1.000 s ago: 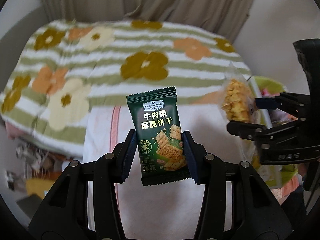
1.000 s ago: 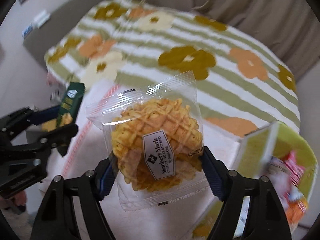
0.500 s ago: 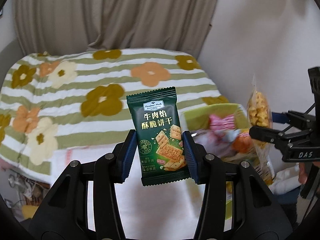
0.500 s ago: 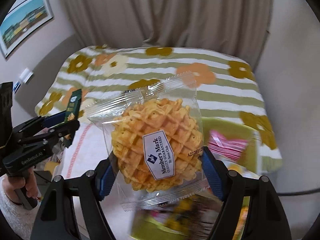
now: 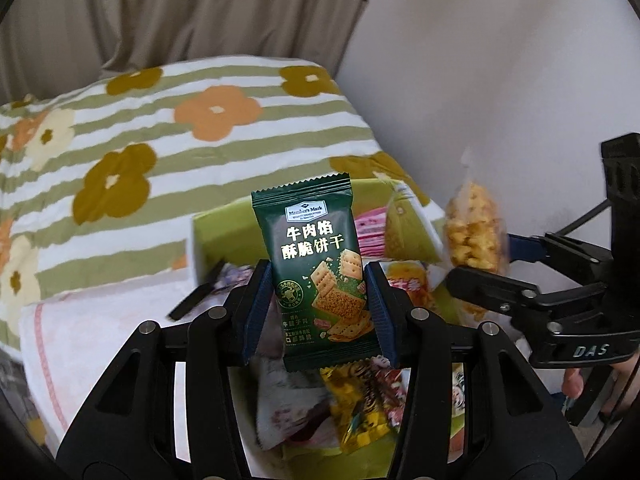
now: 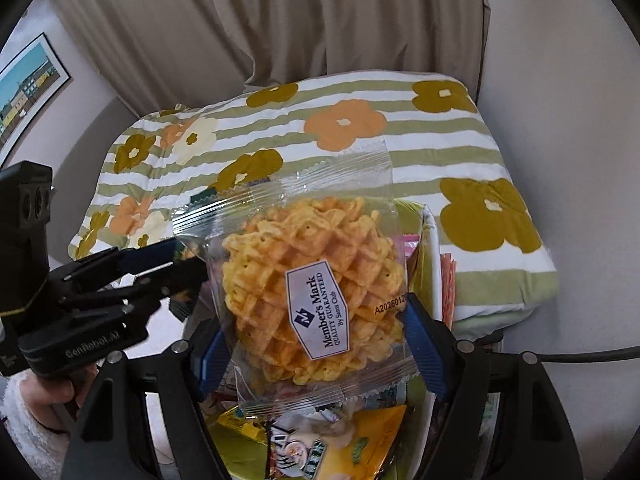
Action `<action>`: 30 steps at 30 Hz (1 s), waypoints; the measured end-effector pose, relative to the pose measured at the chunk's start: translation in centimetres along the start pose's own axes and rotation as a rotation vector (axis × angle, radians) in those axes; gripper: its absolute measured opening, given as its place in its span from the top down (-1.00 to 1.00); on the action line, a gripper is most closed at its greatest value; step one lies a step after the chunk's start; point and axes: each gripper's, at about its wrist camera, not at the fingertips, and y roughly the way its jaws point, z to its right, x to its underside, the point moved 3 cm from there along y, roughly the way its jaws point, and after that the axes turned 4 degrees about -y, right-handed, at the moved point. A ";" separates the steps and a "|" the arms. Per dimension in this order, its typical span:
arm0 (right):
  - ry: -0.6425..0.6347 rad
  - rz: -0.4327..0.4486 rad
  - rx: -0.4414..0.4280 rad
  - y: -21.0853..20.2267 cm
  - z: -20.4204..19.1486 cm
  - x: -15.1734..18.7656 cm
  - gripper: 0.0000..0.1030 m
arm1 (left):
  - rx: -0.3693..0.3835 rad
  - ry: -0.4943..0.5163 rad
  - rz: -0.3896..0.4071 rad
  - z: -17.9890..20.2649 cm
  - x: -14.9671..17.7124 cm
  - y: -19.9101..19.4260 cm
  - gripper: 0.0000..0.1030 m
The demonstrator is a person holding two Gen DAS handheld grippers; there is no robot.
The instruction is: Organize snacks
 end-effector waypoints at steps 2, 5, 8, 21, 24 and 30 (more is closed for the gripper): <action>0.022 -0.003 -0.004 0.3 0.6 0.1 -0.43 | -0.008 0.035 -0.008 0.3 0.1 0.6 -0.66; 0.047 -0.007 -0.011 0.7 1.3 0.0 -0.43 | -0.071 0.025 0.002 -1.0 0.6 0.8 -0.99; 0.048 -0.016 0.006 1.2 1.6 0.0 -0.43 | -0.044 -0.034 0.006 -2.8 1.7 0.4 -0.99; 0.011 -0.053 -0.012 3.7 -0.1 -2.1 -0.56 | -0.128 -0.038 -0.001 -5.5 4.5 -1.4 -0.99; 0.010 -0.012 -0.036 3.3 -0.6 -2.2 -0.99 | -0.175 -0.014 0.006 -5.3 5.0 -2.3 -0.99; 0.022 0.036 -0.026 1.7 -0.5 -0.5 -0.99 | -0.226 -0.018 0.031 -5.0 6.7 -4.3 -0.99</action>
